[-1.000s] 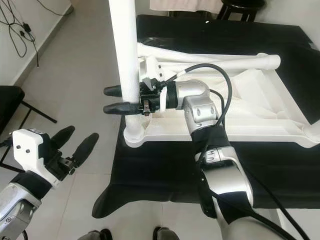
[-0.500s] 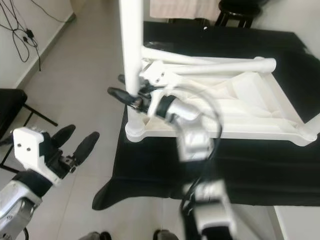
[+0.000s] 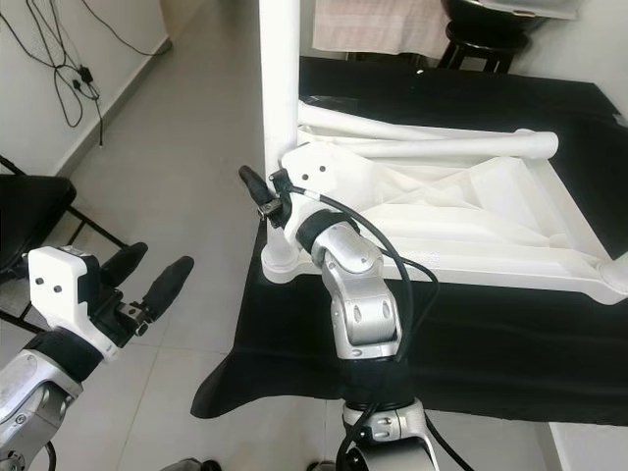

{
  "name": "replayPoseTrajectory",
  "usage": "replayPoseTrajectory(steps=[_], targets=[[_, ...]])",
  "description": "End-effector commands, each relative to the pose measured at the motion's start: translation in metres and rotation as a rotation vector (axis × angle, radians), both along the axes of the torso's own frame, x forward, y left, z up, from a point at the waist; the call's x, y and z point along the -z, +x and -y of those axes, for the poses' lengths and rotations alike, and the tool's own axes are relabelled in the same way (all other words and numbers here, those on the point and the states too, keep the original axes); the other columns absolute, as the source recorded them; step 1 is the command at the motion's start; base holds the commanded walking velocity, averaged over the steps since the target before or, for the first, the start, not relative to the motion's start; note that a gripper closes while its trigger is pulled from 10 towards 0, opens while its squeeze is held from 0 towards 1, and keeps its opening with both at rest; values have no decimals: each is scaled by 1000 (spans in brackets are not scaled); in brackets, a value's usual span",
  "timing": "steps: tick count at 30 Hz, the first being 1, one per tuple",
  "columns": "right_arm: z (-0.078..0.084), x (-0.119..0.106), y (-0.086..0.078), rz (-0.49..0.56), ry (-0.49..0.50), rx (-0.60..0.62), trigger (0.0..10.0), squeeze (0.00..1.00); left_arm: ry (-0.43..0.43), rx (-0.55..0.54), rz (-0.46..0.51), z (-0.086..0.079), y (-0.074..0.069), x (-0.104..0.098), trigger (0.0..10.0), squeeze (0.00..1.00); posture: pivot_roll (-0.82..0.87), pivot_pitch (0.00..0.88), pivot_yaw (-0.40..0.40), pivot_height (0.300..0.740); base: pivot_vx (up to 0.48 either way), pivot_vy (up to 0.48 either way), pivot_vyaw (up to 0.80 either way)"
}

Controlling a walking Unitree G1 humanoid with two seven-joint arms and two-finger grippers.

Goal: Building children table

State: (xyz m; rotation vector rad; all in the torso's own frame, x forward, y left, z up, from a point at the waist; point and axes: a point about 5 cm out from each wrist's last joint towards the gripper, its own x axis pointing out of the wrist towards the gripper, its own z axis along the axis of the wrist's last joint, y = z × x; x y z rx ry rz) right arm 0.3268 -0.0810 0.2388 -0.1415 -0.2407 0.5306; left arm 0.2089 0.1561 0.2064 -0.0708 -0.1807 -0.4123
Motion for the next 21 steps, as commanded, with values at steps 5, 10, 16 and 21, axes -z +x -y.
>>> replayPoseTrajectory(steps=[5, 10, 16, 21], targets=[[11, 24, 1, -88, -26, 69, 10000, 1000, -1, -6, -4, -1, -1, 2, 10000, 0, -52, 174, -43, 740, 0, 0, 0], [15, 20, -5, -57, 5, 63, 10000, 1000, -2, -8, -4, -1, -2, 3, 10000, 0, -53, 167, -45, 740, 0, 0, 0], [46, 33, -27, -58, 10, 128, 10000, 1000, 5, -61, -5, -7, -4, 5, 10000, 0, -73, 163, -20, 740, 0, 0, 0], [63, 55, -48, -106, -26, 213, 10000, 1000, 58, -216, 8, -17, -6, 6, 10000, 0, -77, 162, 4, 740, 0, 0, 0]])
